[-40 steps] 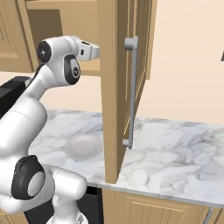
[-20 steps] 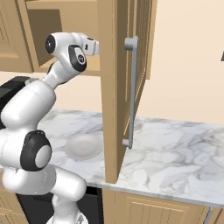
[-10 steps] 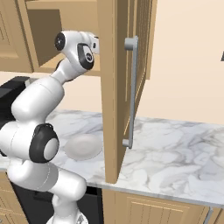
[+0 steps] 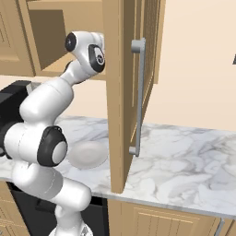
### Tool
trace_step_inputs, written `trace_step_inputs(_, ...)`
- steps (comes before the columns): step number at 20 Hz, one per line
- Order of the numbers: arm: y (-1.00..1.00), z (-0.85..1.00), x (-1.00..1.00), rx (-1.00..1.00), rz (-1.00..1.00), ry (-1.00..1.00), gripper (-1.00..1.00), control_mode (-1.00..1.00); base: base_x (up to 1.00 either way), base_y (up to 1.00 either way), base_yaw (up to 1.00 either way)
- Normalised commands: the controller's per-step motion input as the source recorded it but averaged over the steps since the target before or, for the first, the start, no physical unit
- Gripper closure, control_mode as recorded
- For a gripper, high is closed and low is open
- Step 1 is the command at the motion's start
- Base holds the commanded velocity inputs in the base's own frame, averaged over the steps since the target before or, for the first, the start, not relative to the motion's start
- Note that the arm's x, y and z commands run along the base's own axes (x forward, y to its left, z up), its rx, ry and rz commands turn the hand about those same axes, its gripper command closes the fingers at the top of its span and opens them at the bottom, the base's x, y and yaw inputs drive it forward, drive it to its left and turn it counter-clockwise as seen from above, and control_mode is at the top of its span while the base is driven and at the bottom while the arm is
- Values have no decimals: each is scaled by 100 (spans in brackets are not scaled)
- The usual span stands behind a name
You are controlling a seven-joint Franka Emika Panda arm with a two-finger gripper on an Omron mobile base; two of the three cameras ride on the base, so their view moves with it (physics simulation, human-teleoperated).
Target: Move the hot dog bun to the plate on the dining table and place the condiment next to that plate. Then navigate to the fridge and take the sausage and place it on the plate as well.
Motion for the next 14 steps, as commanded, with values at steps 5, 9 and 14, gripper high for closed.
trace_step_inputs(5,0,-3,15,0,0,1,-100,-100,0,0,0)
trace_step_inputs(9,-1,-3,13,0,0,1,-100,-100,0,0,0)
trace_step_inputs(14,0,-5,16,0,0,4,-100,-100,0,0,0)
